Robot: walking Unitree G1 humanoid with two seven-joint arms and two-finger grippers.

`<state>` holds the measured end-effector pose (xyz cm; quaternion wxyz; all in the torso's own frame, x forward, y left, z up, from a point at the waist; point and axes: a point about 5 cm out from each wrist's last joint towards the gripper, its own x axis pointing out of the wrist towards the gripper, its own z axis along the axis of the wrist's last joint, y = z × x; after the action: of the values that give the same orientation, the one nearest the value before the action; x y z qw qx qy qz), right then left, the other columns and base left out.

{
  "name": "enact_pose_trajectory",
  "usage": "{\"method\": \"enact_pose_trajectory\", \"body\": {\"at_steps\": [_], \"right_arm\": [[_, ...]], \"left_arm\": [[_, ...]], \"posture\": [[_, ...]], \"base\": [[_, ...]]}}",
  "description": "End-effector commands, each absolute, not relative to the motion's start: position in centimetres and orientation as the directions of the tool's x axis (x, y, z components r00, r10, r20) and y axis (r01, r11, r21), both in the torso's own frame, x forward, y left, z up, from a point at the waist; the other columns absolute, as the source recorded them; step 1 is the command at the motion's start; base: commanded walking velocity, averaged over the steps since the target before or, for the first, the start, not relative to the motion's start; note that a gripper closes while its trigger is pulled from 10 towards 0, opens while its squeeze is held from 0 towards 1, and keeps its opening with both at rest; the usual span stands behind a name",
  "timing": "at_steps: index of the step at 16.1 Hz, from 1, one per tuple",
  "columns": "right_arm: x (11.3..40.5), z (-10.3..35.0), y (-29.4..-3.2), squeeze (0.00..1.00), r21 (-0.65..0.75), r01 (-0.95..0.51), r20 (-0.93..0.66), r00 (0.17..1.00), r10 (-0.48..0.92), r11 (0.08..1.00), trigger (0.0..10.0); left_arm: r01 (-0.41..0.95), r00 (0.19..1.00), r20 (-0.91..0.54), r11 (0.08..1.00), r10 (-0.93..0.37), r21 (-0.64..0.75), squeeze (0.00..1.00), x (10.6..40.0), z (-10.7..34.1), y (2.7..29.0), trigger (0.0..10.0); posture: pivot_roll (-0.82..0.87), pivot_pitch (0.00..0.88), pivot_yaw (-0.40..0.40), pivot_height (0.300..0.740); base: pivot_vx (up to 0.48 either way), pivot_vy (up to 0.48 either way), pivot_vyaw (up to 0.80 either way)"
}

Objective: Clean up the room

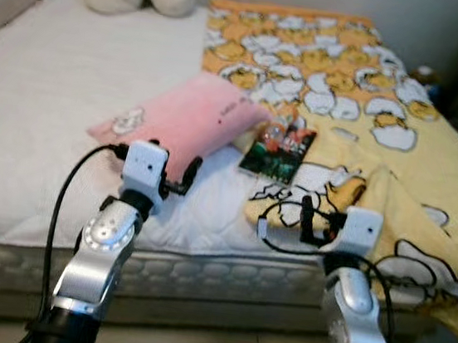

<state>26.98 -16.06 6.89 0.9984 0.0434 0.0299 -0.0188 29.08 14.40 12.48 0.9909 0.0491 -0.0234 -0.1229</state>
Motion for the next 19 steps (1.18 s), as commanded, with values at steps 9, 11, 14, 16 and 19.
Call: {"method": "enact_pose_trajectory", "body": {"at_steps": [9,11,14,16,19], "right_arm": [[28.1,8.1,-16.0,0.00,0.090,0.032,-0.035,0.999,-0.029,0.995,10.0],[28.7,8.1,-16.3,0.00,0.106,0.053,-0.044,0.998,-0.049,0.993,10.0],[31.5,9.1,-17.0,0.00,0.154,0.106,-0.063,0.993,-0.097,0.982,10.0],[32.2,9.7,-17.2,0.00,0.149,0.106,-0.050,0.994,-0.099,0.983,10.0],[32.8,10.2,-17.5,0.00,0.111,0.095,-0.023,0.995,-0.093,0.989,10.0]], "left_arm": [[0.221,0.966,0.107,0.967,-0.235,0.123,0.00,29.0,13.7,14.6,10.0],[0.244,0.959,0.111,0.958,-0.262,0.151,0.00,29.0,14.2,14.1,10.0],[0.261,0.955,0.105,0.954,-0.277,0.147,0.00,29.1,14.8,13.6,10.0],[0.264,0.954,0.095,0.949,-0.283,0.172,0.00,29.2,14.9,13.5,10.0],[0.256,0.957,0.089,0.948,-0.276,0.189,0.00,29.4,15.1,13.7,10.0]], "posture": [[-0.01,0.000,-0.010,0.740],[0.00,0.000,-0.011,0.740],[0.01,0.000,-0.003,0.740],[0.02,0.000,0.001,0.740],[0.03,0.000,-0.004,0.740]], "base": [[0.208,0.383,0.00],[0.476,0.000,0.00],[0.080,0.000,0.00],[0.000,0.000,0.00],[0.000,0.000,0.00]]}}
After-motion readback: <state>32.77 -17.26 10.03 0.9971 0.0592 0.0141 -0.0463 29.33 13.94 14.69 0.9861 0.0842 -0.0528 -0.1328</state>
